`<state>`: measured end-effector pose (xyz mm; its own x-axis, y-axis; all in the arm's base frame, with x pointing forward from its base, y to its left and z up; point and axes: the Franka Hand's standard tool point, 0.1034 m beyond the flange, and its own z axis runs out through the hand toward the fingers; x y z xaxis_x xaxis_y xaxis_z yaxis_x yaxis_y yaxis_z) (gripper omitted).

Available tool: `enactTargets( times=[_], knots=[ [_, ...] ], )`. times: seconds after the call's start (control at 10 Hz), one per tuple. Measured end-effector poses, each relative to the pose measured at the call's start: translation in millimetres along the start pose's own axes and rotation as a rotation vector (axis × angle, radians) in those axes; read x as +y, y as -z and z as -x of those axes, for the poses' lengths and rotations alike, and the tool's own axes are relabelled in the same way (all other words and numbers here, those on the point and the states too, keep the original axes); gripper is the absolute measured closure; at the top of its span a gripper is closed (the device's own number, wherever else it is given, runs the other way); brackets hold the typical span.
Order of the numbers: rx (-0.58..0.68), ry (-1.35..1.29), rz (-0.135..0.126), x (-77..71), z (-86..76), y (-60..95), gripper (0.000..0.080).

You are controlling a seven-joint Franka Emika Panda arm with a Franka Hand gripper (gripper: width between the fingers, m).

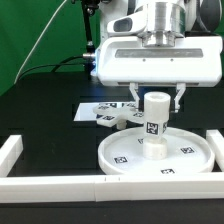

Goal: Assemble round table

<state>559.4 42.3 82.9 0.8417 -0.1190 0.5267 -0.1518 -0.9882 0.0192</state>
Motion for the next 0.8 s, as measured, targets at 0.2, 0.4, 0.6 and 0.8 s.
enactTargets(
  times=[0.2,0.4,0.6,0.8],
  knots=[
    [0.014,-0.019,0.005,-0.7,2.5,-2.3,0.0393],
    [0.019,-0.020,0.006,-0.6,2.3,-2.5,0.0393],
    [0.006,-0.021,0.006,-0.6,1.3,-2.8,0.0393],
    [-0.004,-0.025,0.009,0.3,2.8,-3.9,0.0291]
  ],
)
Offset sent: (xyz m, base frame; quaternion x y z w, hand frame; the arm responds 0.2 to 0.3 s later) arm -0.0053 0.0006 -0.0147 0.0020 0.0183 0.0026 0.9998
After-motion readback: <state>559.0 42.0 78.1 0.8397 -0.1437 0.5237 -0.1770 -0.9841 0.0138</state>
